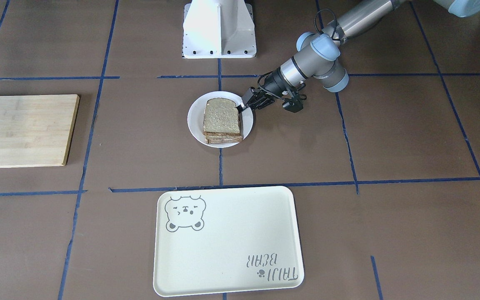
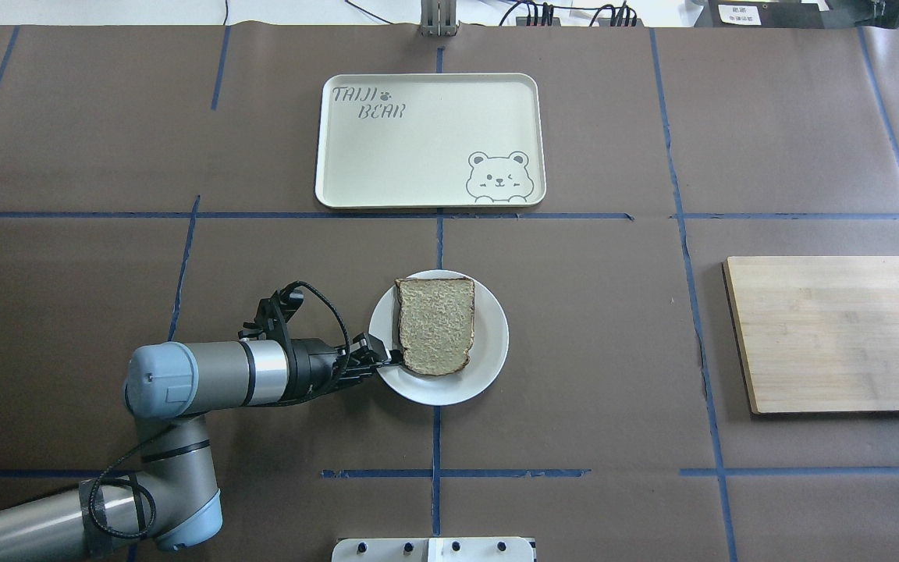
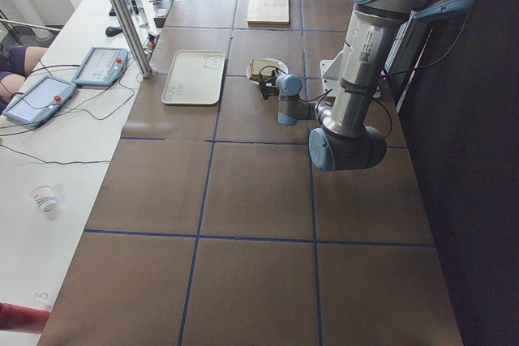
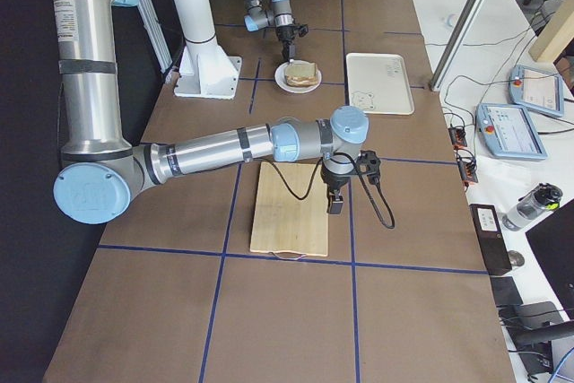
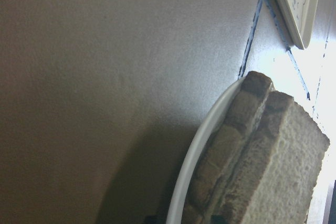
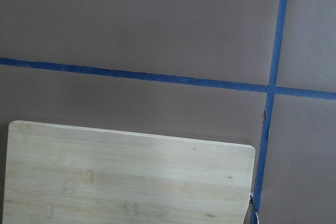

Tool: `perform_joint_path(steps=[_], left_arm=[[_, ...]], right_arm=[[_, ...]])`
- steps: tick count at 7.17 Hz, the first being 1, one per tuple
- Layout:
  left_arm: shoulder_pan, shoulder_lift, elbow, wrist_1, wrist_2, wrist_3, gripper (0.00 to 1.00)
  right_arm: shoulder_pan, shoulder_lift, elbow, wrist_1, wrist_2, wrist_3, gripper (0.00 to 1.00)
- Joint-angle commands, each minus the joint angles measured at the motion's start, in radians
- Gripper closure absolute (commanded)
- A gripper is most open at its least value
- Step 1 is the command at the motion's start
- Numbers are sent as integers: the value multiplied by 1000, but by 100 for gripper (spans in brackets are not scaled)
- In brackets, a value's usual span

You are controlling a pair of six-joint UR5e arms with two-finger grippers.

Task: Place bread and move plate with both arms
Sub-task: 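Move the left gripper to the plate rim nearest it and grip the rim, then carry the plate with the left gripper onto the white bear tray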

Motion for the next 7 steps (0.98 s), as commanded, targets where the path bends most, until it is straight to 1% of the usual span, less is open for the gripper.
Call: perform_joint_path(steps=[1,4,7], left_arm=[[1,-1,-12,-1,-5,-2,99],[-16,-3,-56,-15,-4,-6,99],[-114,-29,-47,-12,-1,-150,99]], right_arm=[[5,-4,0,0,0,0,0],[19,-16,0,2,2,-3,0],[30,-27,0,3,0,-8,0]])
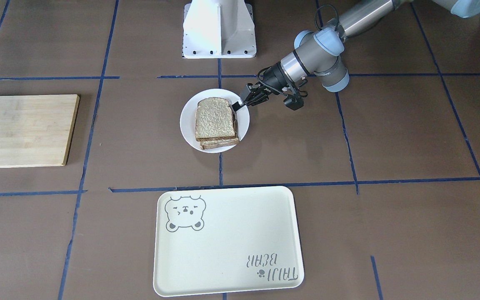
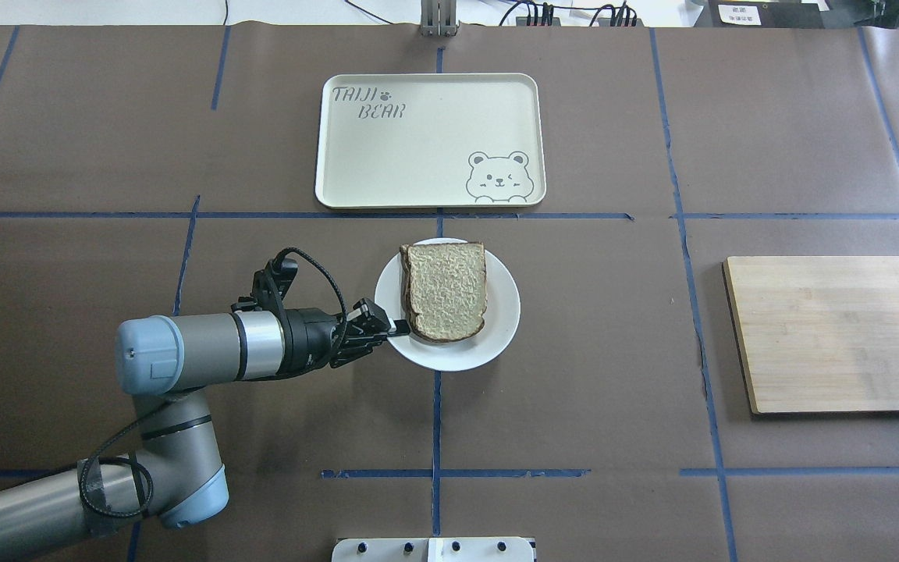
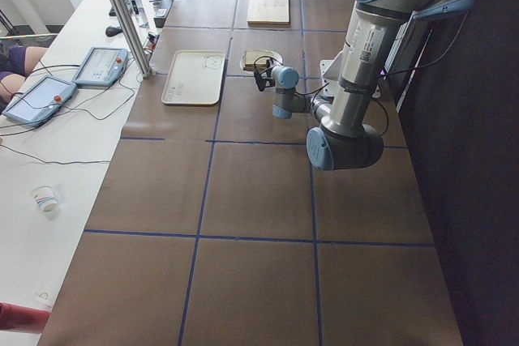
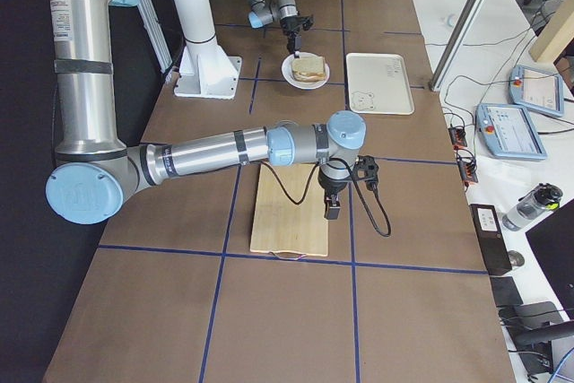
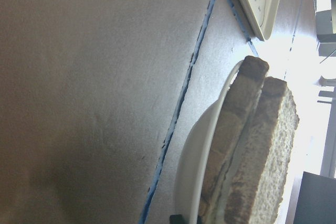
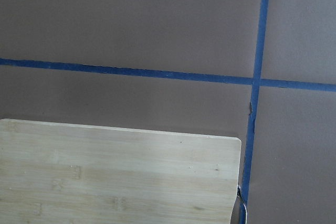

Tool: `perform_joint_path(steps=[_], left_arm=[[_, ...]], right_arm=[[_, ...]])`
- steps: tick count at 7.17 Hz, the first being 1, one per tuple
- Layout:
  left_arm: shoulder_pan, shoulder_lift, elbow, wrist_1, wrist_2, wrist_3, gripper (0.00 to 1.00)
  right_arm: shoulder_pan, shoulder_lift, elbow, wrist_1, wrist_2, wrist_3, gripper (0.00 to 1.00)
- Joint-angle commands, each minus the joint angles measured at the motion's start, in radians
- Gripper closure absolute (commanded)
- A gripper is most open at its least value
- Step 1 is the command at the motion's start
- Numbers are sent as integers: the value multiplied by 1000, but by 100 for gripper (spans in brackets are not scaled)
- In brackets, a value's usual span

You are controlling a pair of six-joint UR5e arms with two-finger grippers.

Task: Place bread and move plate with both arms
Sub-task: 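Carry the plate with the left gripper onto the white bear tray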

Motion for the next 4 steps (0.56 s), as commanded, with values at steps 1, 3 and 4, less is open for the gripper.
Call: perform_joint_path(steps=[1,3,4], left_arm=[[-100,-42,35,10,4,-120,100],[-195,-142,174,15,29,-246,100],[-224,-226,299,21,35,-266,99]], right_arm=[[11,-6,0,1,0,-15,0],[21,-9,0,1,0,-23,0],[25,-9,0,1,0,-23,0]])
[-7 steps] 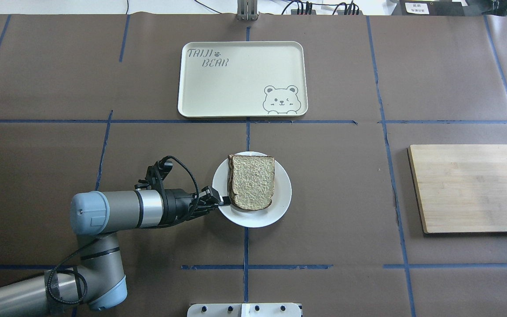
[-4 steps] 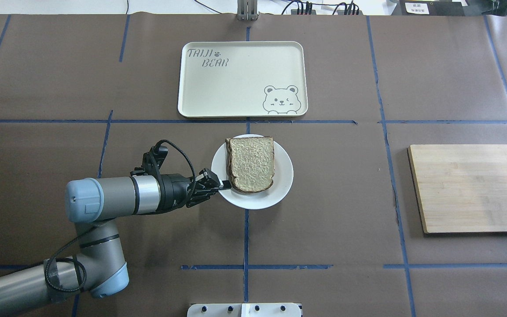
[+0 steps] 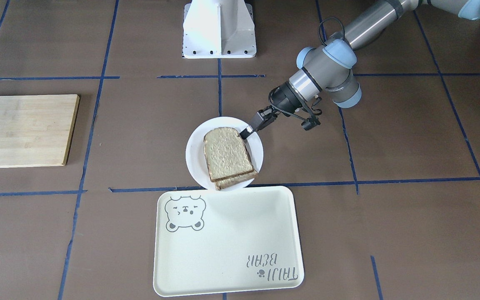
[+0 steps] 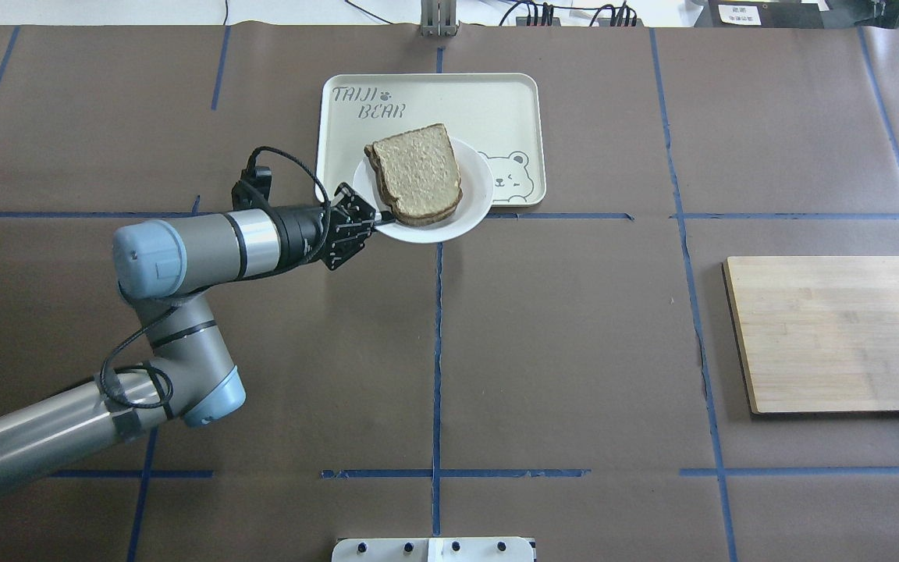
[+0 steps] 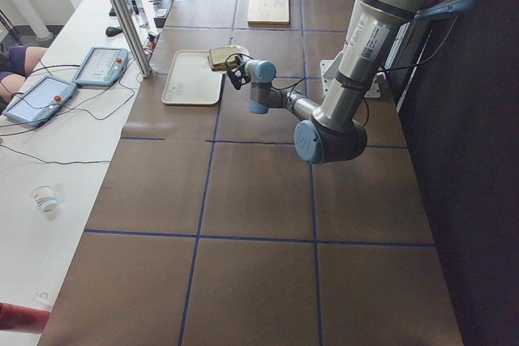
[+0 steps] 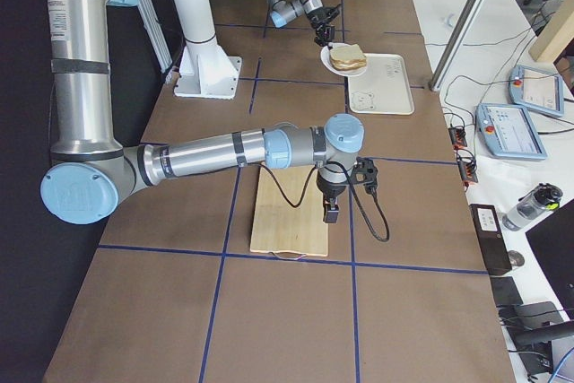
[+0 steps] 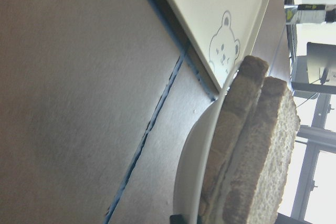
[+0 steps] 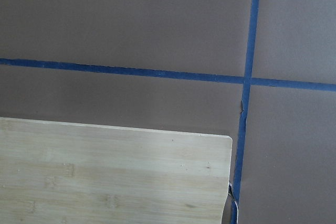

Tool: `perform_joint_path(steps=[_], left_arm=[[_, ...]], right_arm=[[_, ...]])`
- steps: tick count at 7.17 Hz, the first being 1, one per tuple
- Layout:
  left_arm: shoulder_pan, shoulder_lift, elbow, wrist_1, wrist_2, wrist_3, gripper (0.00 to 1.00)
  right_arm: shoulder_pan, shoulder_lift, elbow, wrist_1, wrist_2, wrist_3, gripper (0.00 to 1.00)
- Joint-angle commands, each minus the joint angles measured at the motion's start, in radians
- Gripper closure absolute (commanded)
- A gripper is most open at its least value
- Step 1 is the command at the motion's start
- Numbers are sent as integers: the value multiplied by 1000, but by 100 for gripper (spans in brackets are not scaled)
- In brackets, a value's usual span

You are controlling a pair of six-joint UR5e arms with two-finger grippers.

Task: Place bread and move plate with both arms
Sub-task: 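Carry the plate with the left gripper onto the white bear tray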

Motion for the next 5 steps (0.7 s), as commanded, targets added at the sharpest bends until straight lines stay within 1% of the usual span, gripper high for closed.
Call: perform_joint_path(steps=[1,2,3,4,5], left_arm=[[-51,-169,255,8,54,-45,100],[-51,-228,340,8,59,-45,100],[-49,-272,403,9,62,-44,99],[-48,-291,432,11,62,-44,99],[-48,-291,436,11,62,-44,98]], right_arm=[[7,-1,0,0,0,-2,0],[5,-1,0,0,0,-2,0],[5,-4,-2,0,0,-1,0],[7,-4,-6,0,0,-1,0],[5,-1,-11,0,0,1,0]])
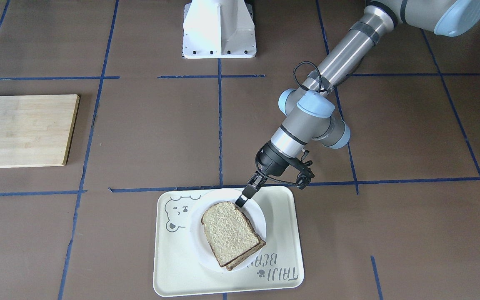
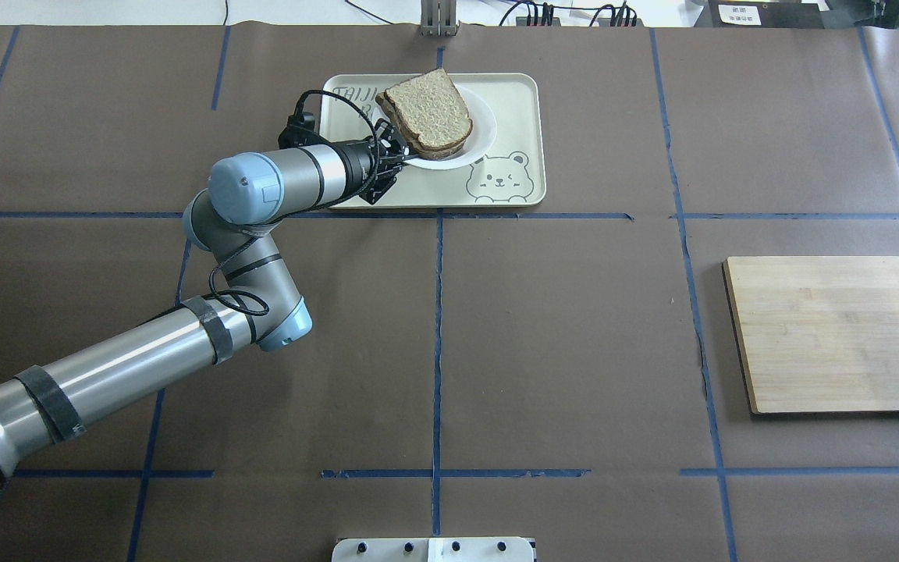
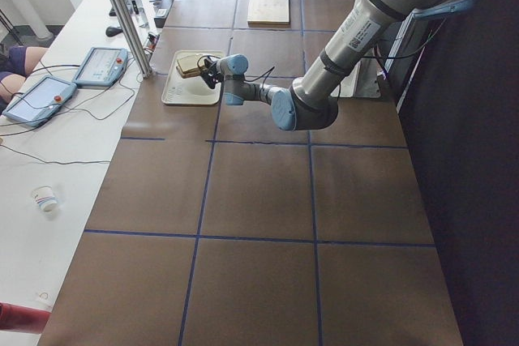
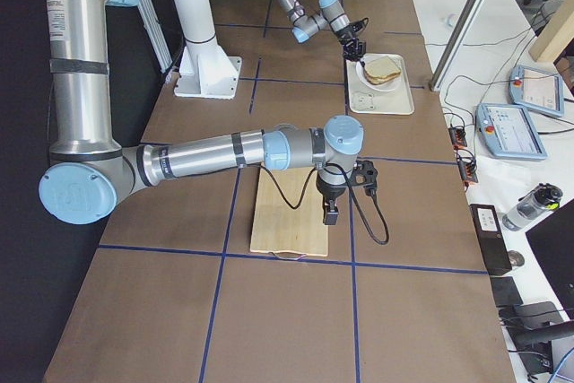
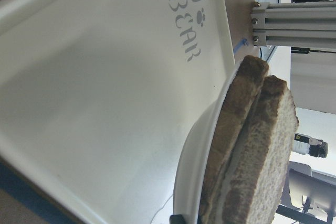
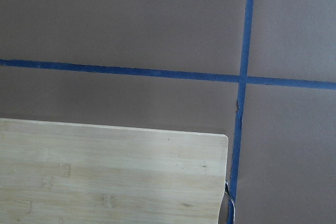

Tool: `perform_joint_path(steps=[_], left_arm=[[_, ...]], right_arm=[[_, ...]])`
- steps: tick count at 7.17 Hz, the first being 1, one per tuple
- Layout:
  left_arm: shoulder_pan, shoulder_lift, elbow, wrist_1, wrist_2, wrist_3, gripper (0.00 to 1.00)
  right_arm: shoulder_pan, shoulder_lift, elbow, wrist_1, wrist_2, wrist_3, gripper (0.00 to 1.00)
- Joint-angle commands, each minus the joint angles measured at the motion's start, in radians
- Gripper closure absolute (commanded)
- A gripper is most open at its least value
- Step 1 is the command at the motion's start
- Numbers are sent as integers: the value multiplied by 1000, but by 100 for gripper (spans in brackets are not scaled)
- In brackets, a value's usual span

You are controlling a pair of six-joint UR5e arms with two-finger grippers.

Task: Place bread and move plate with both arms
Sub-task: 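Carry the plate with the left gripper onto the white bear tray, then release the plate and withdraw the left gripper away from the tray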

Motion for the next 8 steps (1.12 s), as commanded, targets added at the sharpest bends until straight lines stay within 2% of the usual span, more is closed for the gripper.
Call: perform_joint_path(steps=[1,2,3,4,5,6,8], left_arm=[[0,-12,25,1,-2,0,95],[-1,-11,26,1,-5,2,81],[-3,-6,23,2,-10,14,35],[-9,1,17,10,-16,20,0],[-57,35,-19,40,-124,49,0],[-123,91,-103,98,-243,67,0],[-212,185,-243,238,-380,195,0]], right_arm=[[-1,2,-7,0,0,1,0],[-1,2,-7,0,0,1,0],[-1,3,-7,0,0,3,0],[1,3,-5,2,0,3,0],[-1,5,-5,0,0,1,0],[-1,5,-5,0,0,1,0],[1,3,-7,2,0,0,0]])
